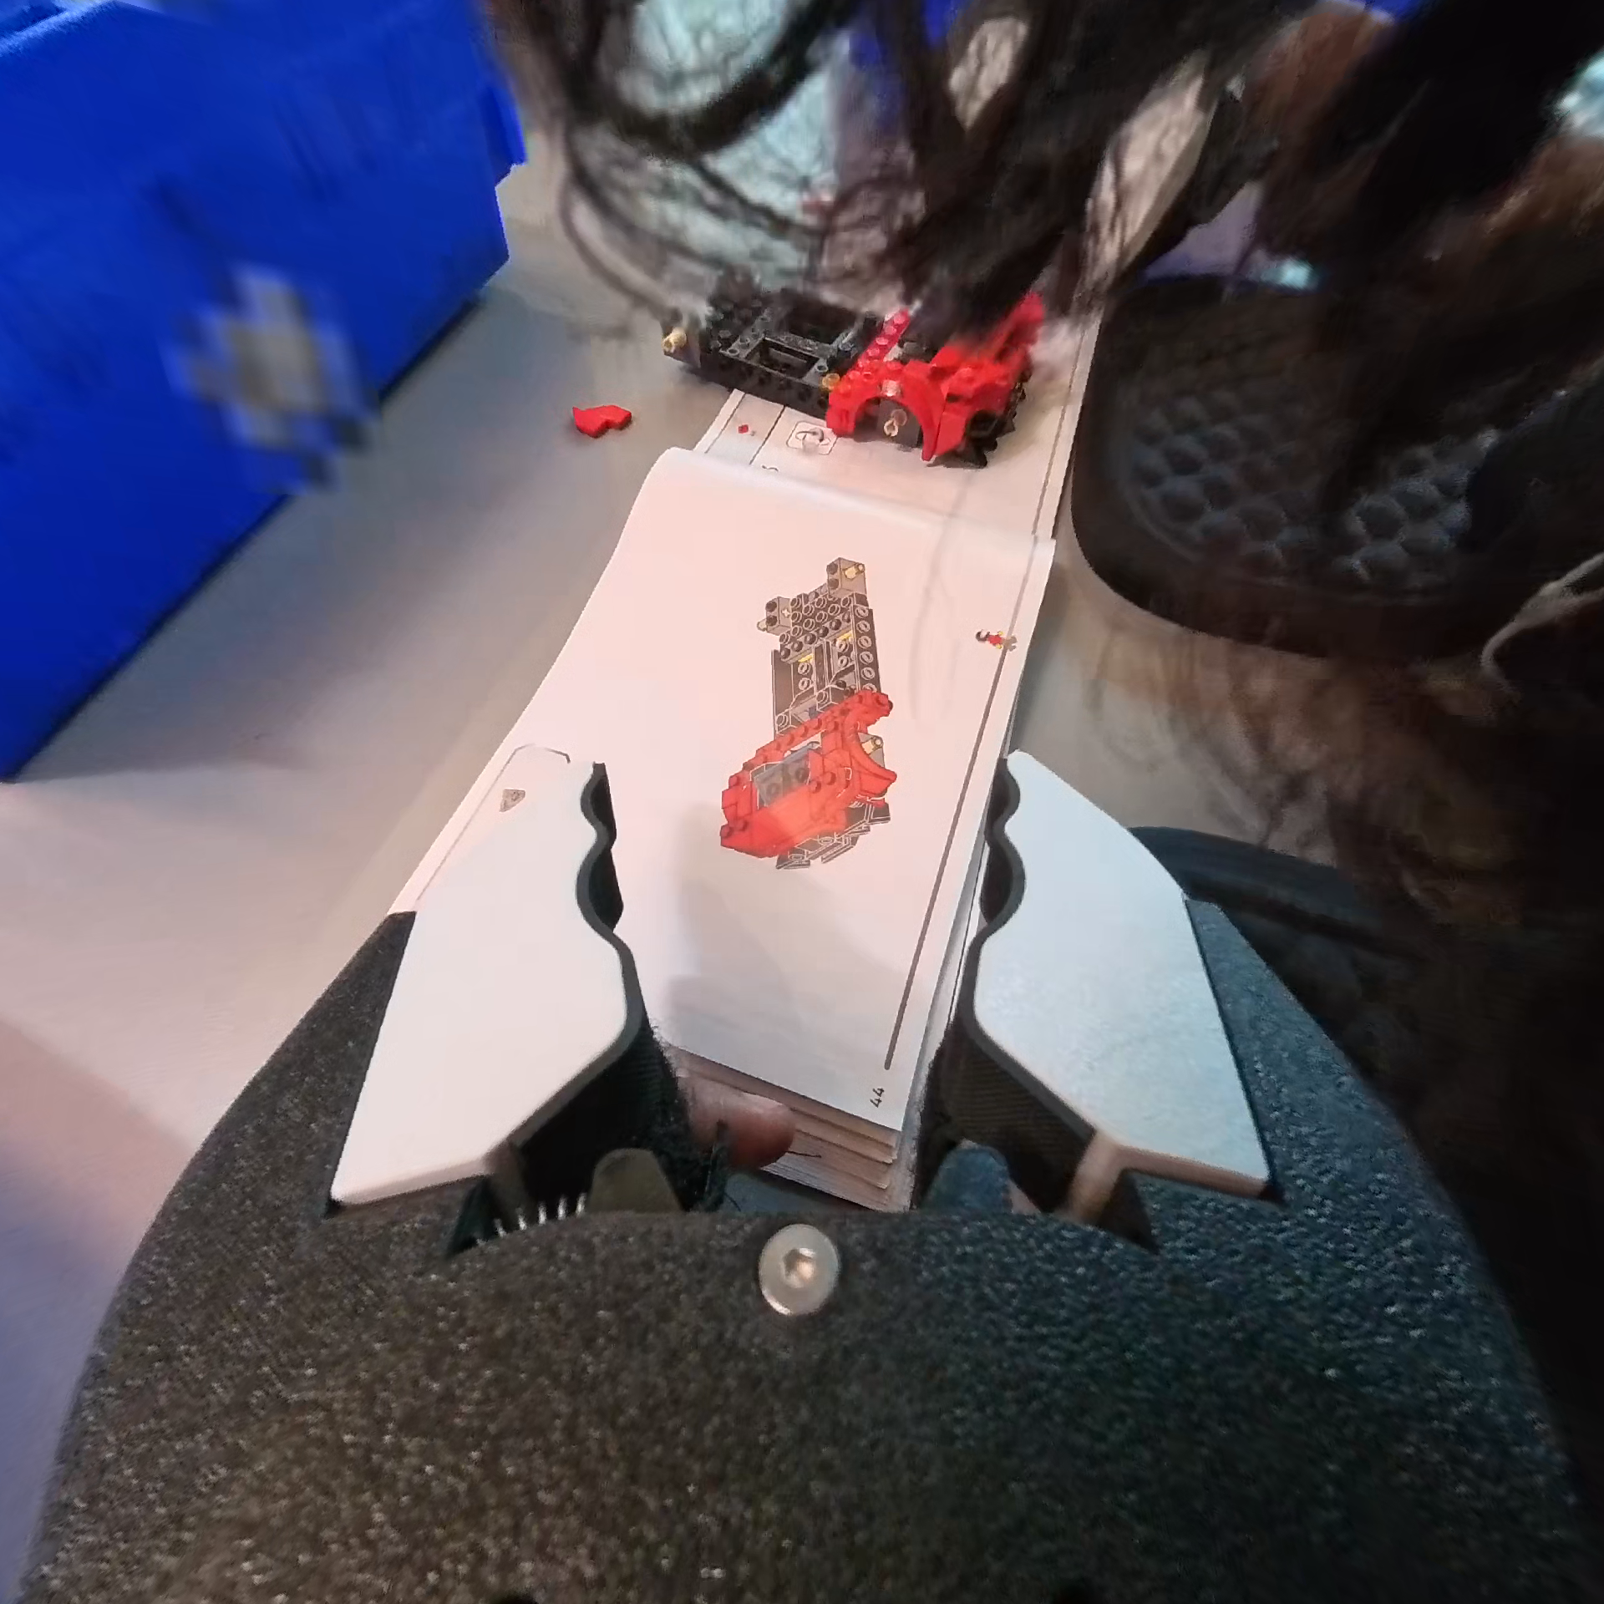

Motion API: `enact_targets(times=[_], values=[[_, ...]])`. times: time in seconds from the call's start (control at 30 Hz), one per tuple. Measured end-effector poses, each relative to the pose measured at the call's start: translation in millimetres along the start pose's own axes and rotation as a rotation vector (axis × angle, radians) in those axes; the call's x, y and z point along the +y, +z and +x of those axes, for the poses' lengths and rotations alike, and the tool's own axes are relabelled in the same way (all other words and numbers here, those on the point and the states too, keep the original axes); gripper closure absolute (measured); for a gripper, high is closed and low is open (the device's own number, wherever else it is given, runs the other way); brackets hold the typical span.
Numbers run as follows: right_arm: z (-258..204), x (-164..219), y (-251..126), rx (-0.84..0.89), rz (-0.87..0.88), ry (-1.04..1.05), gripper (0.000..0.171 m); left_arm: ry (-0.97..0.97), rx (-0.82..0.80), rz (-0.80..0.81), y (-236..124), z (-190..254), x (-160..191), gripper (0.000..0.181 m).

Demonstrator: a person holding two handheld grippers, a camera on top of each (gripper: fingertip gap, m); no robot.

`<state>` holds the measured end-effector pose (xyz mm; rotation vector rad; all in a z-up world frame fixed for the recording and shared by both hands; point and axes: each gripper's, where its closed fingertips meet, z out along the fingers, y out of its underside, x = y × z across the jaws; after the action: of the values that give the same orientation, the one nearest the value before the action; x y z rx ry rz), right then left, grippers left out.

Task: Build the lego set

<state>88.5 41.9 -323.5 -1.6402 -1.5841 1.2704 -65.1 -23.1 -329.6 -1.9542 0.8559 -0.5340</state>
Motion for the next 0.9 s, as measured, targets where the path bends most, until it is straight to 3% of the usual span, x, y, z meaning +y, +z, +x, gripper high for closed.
enact_targets(times=[0.27, 0.9], values=[[3.7, 7.6, 5.6, 0.005, -0.166, -0.152, 0.124, 0.002, 0.005, -0.015, 1.7, 0.6, 1.7, 0.1], [5.8, 6.6, 9.5, -0.01, -0.183, -0.206, 0.137, -0.014, 0.007, 0.008, -0.2, -0.7, -1.2, 0.103]])
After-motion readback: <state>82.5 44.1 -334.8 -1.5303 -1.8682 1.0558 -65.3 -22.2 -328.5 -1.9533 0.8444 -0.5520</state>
